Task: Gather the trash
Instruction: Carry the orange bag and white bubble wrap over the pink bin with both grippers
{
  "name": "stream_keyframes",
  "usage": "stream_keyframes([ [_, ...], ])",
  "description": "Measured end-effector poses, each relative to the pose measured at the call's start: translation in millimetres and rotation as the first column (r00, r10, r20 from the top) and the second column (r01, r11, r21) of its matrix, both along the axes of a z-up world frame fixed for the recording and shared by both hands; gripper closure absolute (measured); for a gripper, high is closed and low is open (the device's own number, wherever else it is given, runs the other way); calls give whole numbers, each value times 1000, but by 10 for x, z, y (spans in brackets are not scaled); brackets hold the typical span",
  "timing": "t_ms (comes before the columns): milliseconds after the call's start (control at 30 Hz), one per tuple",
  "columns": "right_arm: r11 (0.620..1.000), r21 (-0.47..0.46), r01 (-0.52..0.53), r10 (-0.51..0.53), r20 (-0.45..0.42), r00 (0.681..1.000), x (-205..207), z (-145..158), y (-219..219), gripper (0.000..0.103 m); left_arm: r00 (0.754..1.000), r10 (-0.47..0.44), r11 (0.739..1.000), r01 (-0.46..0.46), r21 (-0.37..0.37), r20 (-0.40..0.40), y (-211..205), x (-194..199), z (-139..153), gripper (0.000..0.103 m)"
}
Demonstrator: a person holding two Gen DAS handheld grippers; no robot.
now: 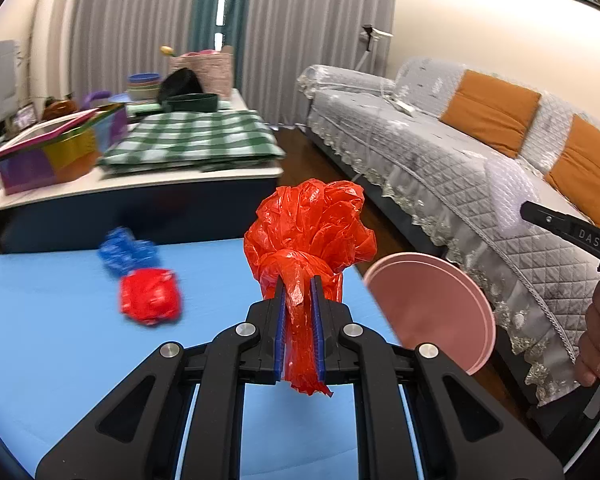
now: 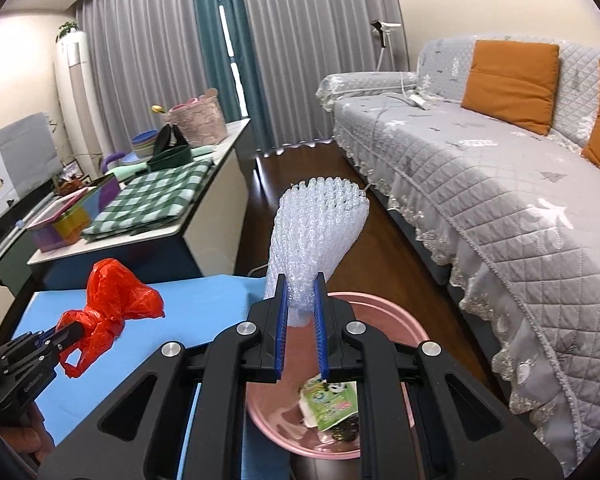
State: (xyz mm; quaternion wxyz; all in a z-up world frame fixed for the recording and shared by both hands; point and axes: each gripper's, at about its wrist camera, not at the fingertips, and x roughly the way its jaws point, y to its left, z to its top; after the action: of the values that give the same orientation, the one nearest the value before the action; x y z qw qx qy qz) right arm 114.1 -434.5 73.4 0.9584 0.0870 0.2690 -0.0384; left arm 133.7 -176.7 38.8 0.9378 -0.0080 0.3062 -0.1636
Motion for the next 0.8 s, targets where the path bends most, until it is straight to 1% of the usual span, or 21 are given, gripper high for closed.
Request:
stream_keyframes([
  [200, 999, -33, 30, -31, -9, 999, 45, -21, -130, 90, 999, -51, 999, 51, -5, -1, -339, 106, -18, 92],
  [400, 998, -51, 43, -45, -34, 998, 108, -112, -247, 90, 995, -99, 995, 99, -3, -6, -663, 209, -82, 92],
  [800, 996, -55, 77, -81, -74, 994, 226, -265, -471, 90, 986, -163, 987, 163, -10, -39, -1083, 389, -261, 92],
])
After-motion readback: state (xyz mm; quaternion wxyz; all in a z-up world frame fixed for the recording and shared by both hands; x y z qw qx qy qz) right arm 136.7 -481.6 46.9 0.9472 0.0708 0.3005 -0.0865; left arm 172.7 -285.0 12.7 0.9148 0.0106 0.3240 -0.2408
